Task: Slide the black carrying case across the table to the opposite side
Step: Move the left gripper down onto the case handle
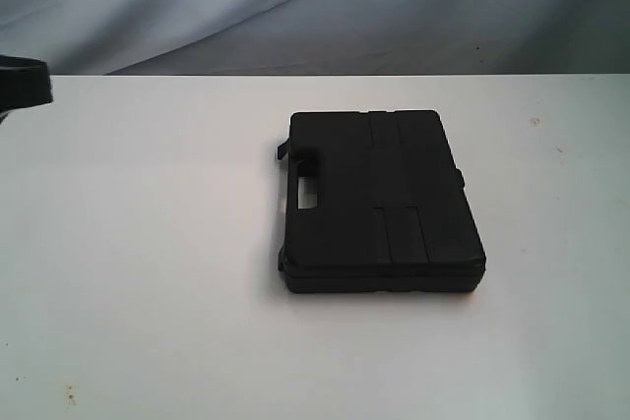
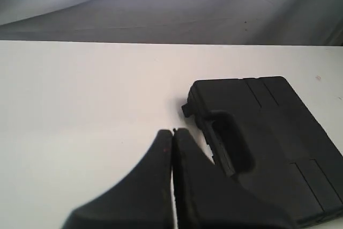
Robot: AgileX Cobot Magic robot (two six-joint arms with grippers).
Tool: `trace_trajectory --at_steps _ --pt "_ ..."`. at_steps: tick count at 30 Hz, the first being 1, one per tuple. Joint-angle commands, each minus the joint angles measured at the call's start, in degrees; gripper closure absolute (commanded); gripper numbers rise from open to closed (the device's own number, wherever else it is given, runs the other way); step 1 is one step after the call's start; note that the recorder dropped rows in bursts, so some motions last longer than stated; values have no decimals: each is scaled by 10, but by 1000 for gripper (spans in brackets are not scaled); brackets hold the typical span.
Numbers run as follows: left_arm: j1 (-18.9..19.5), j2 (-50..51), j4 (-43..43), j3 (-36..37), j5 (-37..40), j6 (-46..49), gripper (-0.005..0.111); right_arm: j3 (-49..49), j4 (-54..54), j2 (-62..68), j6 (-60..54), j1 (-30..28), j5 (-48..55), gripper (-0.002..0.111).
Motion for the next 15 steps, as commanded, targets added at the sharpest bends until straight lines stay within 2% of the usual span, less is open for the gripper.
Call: trace_trajectory --at_steps 1,9,15 --pt "-33 56 42 -40 1 -59 107 1 4 -3 -1 -5 -6 108" --pt "-67 135 96 -104 31 -118 107 1 4 -3 0 -5 -6 108" --pt "-74 197 98 -147 80 -122 107 1 4 -3 0 -5 -6 108"
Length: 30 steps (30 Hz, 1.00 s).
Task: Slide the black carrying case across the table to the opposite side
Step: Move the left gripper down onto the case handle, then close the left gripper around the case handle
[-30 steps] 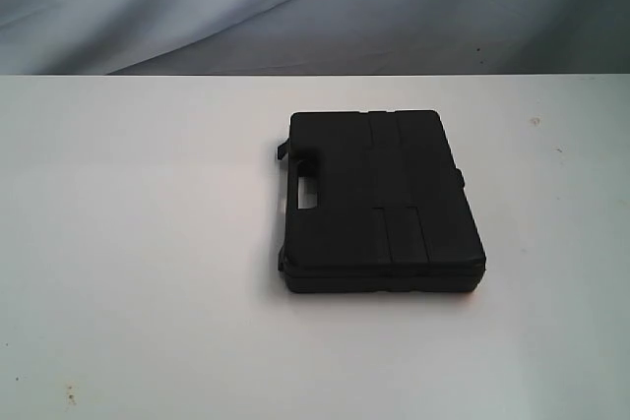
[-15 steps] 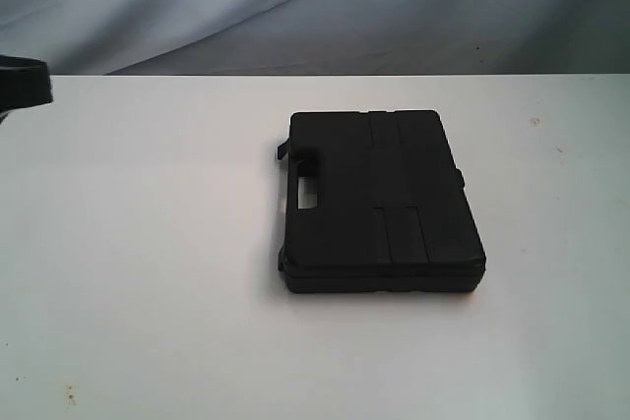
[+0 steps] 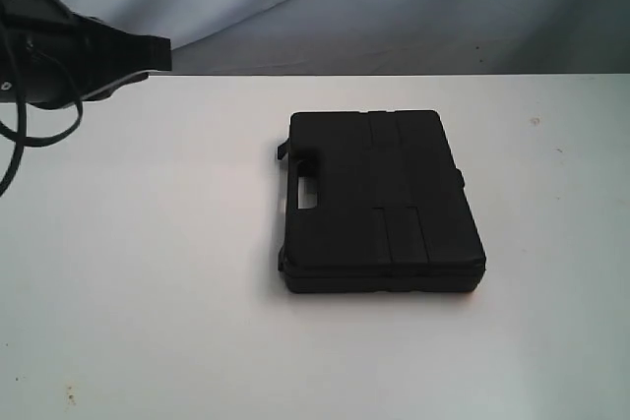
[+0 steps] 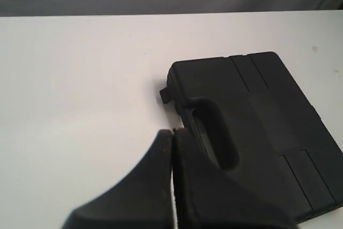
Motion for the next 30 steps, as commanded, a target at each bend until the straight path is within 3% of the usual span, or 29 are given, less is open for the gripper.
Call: trace_trajectory --at_steps 1,9,19,23,27,30 --pt "-5 37 6 -23 35 -10 107 1 4 -3 0 -5 -6 108" --pt "-6 123 7 -113 164 -35 107 1 4 -3 0 -5 -6 108" --pt "-68 286 -26 -284 253 -82 107 1 4 -3 0 -5 -6 108" --pt "-74 358 -32 -357 313 -82 106 1 4 -3 0 -5 -6 108" --pt "-74 410 -32 -415 340 -82 97 1 4 -3 0 -5 -6 108" --pt "-74 435 -32 -436 336 -82 76 1 4 -3 0 -5 -6 108"
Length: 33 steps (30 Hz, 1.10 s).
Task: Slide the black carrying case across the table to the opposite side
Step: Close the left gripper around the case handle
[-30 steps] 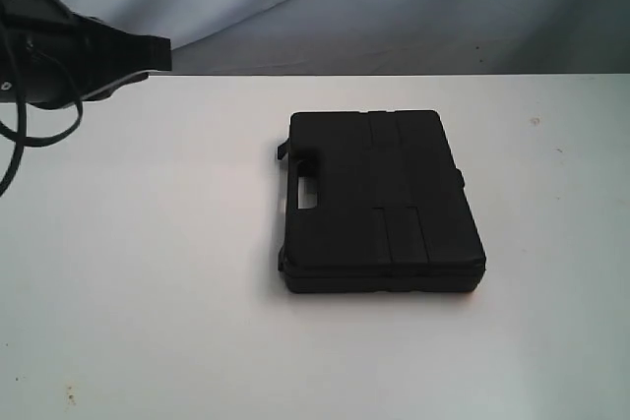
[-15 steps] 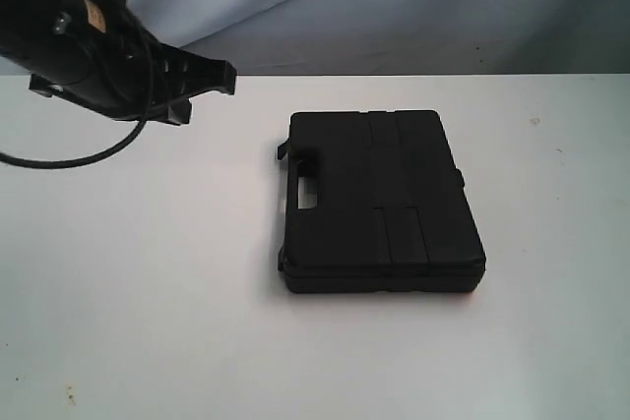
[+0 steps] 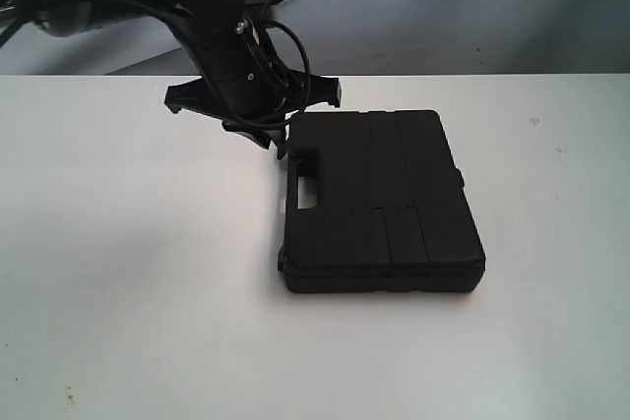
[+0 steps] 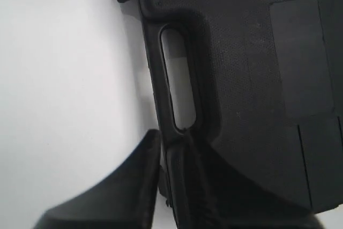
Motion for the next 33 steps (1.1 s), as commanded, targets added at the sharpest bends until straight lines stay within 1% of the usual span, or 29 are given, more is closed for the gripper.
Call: trace_trajectory --at_steps 1,2,4,12,18,23,33 --pt "-4 24 -1 -23 -1 -6 73 1 4 -3 1 -5 -6 108" --pt "-4 29 1 -26 0 -6 70 1 4 -3 1 -5 -6 108" --pt "-4 38 1 -27 1 -6 68 1 4 -3 1 -5 -6 108" --pt "-4 79 5 -29 -24 -6 68 1 4 -3 1 -5 -6 108" --pt "-4 116 5 -67 -19 -6 68 1 4 -3 1 -5 -6 108" --pt "-4 143 13 -93 0 -6 68 1 4 -3 1 -5 -6 108" --pt "-4 179 23 -100 -2 -6 68 1 4 -3 1 -5 -6 108"
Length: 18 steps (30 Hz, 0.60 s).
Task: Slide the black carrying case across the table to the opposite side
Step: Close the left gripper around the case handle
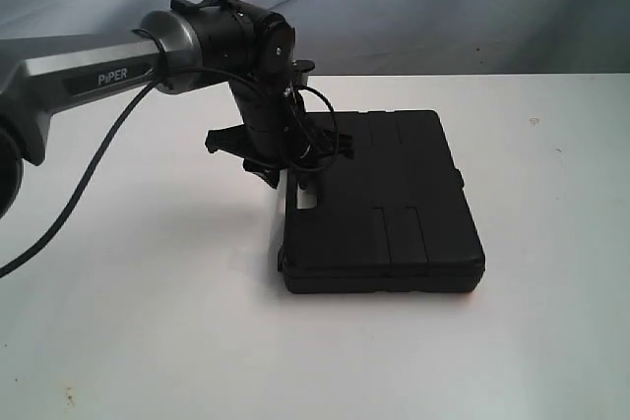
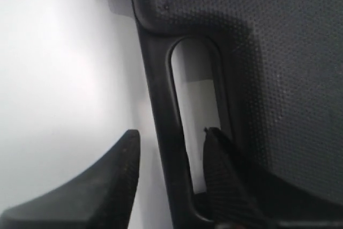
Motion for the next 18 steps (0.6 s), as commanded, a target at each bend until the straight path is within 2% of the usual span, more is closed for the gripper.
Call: trace_trajectory --at_steps 1,18 --pt "-4 14 5 -4 -6 -5 68 1 4 -3 1 -5 -6 108" --pt "-4 51 5 -4 -28 -3 70 1 4 -3 1 -5 -6 108"
